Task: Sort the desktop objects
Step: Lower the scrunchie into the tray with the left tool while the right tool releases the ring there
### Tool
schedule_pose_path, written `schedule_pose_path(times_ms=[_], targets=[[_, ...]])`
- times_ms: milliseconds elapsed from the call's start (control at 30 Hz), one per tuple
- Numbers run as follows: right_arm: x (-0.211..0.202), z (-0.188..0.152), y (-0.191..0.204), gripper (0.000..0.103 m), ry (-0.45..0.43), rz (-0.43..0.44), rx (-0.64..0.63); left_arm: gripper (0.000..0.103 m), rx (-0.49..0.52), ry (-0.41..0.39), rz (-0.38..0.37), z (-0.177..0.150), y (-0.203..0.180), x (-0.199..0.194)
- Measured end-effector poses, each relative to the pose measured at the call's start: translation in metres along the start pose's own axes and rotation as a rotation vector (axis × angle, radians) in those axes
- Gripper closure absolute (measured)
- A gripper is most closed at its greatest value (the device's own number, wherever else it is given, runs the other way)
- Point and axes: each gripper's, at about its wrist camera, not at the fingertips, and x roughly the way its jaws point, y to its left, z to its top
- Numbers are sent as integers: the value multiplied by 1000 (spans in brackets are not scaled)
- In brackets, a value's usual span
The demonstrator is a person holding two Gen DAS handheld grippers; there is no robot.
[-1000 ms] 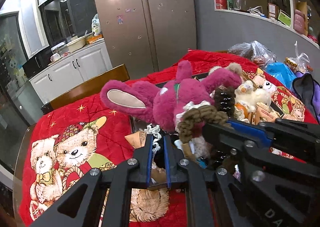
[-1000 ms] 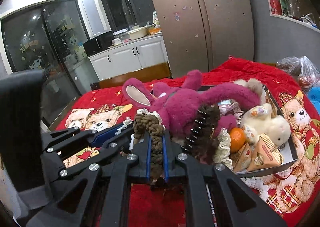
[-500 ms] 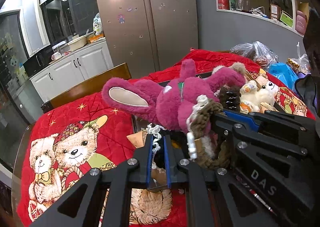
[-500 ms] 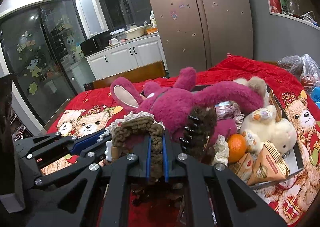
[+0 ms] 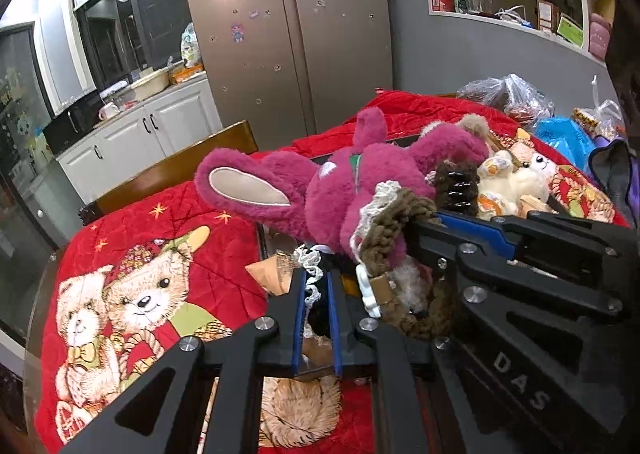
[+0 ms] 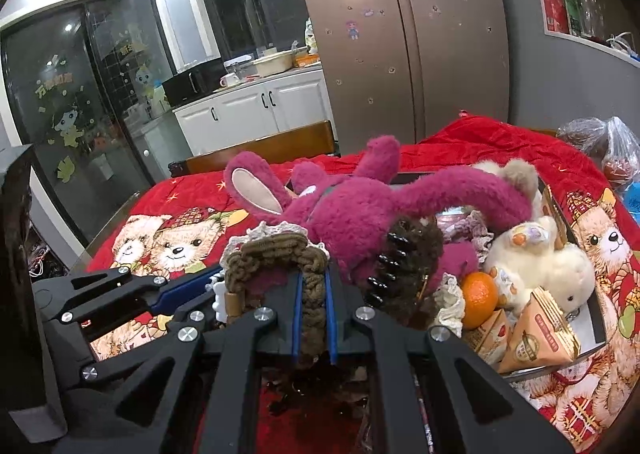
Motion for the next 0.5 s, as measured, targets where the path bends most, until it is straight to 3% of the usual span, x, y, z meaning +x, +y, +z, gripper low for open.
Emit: schedule_pose_path(times_ms=[233, 267, 300, 333, 367, 400, 500], targets=[[-2, 0, 4, 91, -14, 19, -20, 91, 0, 9, -16, 0, 0, 0], [-3, 0, 5, 89, -19, 22, -22, 84, -5, 5, -35, 0, 0, -1], [-5, 0, 6, 88, -36, 14, -22, 62, -4, 1, -62, 0, 1, -3], [-9, 0, 7, 86, -64, 10, -23, 49, 2, -8, -85, 0, 2, -6], [-14, 1, 8, 76, -85, 20, -23, 31, 7, -31, -94, 0, 1, -10], [-17, 2, 8, 60, -97, 28, -21, 26, 13, -86, -85, 0, 1, -18], [-35, 5, 6, 35, -168, 54, 12, 20, 58, -215, -26, -3, -7, -34]])
